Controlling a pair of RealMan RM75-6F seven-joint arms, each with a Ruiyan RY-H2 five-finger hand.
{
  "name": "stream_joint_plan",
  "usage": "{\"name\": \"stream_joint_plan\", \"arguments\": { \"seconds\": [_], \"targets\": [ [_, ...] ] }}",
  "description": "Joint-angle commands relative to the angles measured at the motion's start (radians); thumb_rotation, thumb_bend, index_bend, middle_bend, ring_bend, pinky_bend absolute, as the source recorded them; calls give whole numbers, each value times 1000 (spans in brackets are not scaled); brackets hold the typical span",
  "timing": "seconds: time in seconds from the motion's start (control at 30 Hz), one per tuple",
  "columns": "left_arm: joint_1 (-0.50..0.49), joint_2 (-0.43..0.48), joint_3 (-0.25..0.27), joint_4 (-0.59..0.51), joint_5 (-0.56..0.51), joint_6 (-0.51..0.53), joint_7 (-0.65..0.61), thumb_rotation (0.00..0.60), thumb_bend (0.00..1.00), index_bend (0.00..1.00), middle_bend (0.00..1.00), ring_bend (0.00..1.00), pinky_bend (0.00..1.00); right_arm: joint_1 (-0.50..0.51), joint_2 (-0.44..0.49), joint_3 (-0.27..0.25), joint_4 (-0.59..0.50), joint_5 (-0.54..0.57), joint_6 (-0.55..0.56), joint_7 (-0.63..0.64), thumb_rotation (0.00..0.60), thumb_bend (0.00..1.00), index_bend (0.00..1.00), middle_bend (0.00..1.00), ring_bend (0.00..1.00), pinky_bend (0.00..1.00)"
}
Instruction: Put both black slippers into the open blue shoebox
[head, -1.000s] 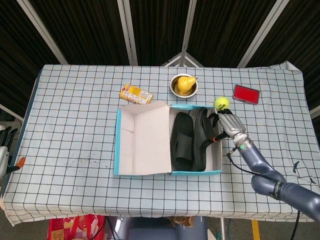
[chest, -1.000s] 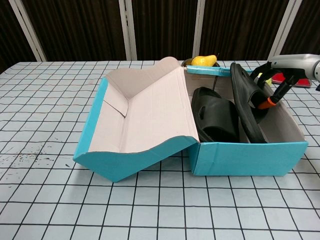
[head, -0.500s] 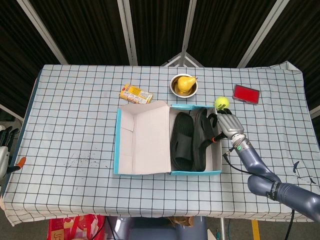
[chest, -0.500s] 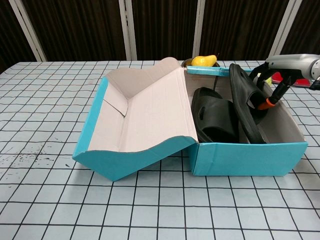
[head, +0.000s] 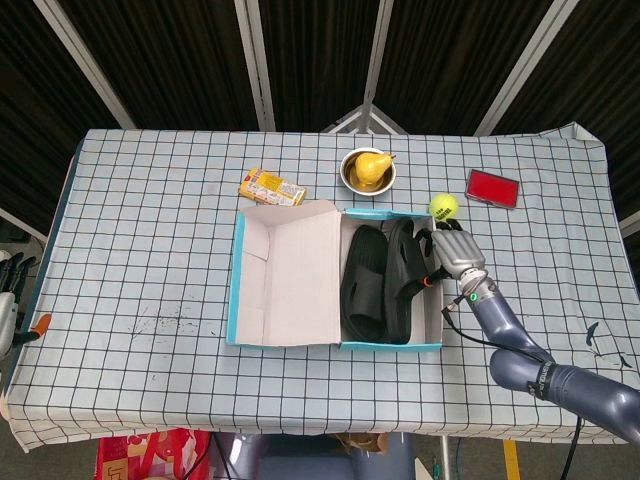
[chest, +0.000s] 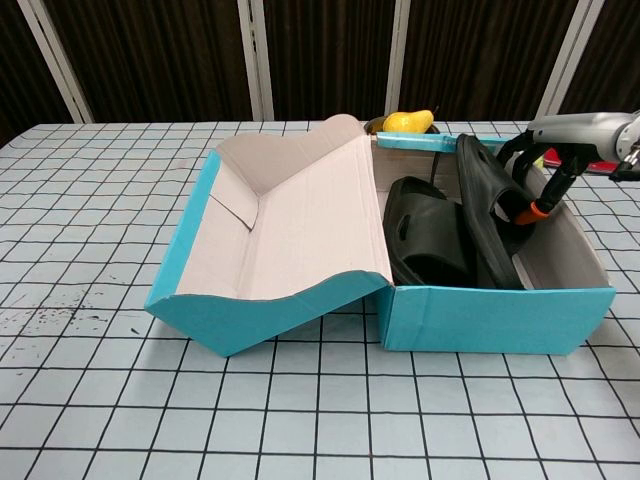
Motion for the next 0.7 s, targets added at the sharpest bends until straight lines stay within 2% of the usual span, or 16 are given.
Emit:
{"name": "stream_joint_plan", "arguments": {
  "seconds": [0.03, 0.17, 0.37, 0.7],
  "targets": [
    [-1, -1, 1, 0, 1, -1, 0, 600, 382, 35, 0, 0, 68, 2, 23, 1, -21, 6, -28, 10, 600, 364, 419, 329, 96, 0],
    [-1, -1, 1, -3, 4, 2, 1, 600, 382, 35, 0, 0, 68, 7, 49, 3, -50, 4, -47, 20, 600, 298, 309, 223, 65, 0],
    [-2, -1, 1, -3, 3, 1, 1, 600, 382, 35, 0, 0, 68, 11, 69, -1, -72, -1, -61, 31, 600, 230, 221, 134, 30, 0],
    [-1, 1, 1, -2, 3, 1, -4, 600, 382, 35, 0, 0, 68, 24, 92, -19, -89, -2, -77, 23, 600, 209, 151, 71, 0, 0]
  ]
}}
